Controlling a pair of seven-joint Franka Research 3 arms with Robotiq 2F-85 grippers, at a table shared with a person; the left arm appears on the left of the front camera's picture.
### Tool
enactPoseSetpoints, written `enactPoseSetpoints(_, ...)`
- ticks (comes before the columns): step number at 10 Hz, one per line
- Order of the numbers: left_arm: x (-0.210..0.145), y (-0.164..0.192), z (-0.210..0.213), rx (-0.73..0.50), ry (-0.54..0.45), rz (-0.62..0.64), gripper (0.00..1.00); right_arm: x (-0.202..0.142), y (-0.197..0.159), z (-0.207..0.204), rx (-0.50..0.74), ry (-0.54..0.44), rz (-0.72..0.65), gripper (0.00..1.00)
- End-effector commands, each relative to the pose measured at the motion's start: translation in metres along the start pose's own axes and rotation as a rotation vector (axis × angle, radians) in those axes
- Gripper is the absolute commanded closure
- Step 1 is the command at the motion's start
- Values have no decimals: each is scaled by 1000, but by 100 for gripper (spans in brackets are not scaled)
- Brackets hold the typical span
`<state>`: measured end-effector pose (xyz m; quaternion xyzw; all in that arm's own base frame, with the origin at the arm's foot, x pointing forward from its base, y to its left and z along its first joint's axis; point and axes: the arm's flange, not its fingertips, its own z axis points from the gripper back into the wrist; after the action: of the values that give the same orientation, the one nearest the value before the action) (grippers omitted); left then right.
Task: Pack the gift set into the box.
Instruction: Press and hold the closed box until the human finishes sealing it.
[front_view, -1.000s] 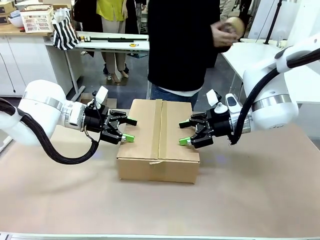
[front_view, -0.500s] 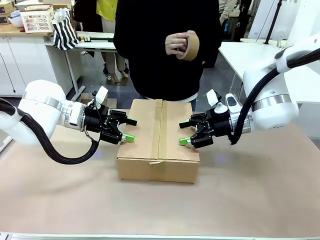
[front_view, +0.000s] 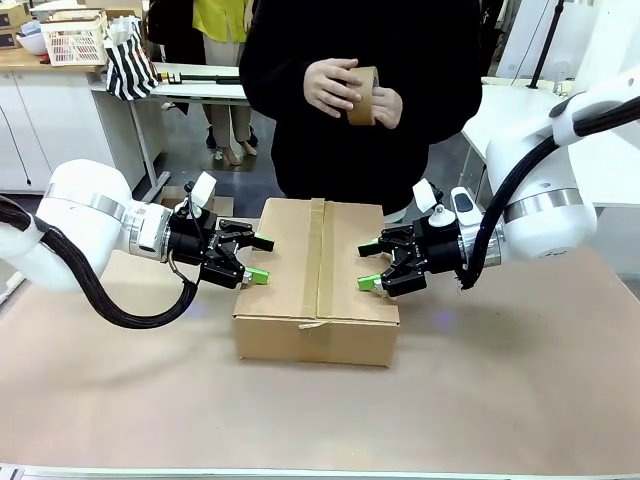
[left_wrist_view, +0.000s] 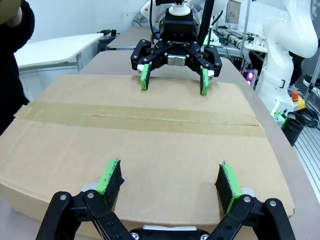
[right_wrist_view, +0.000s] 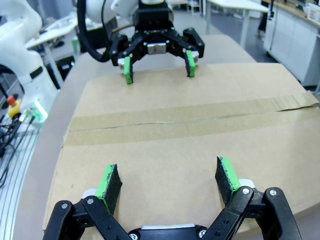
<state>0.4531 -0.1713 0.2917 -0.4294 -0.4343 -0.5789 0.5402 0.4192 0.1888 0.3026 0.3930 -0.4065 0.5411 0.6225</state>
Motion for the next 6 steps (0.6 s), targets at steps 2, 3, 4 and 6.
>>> enactPoseSetpoints(2,-3,-1,0,0,2,-1,0,-2,0,0,2,-4,-19,0)
enactPoseSetpoints(3,-3,-1,0,0,2,-1,0,-2,0,0,2,-4,-19,0)
enactPoseSetpoints(4,-3,-1,0,0,2,-1,0,-2,0,0,2,-4,-19,0)
enactPoseSetpoints(6,-3,-1,0,0,2,-1,0,-2,0,0,2,-4,-19,0)
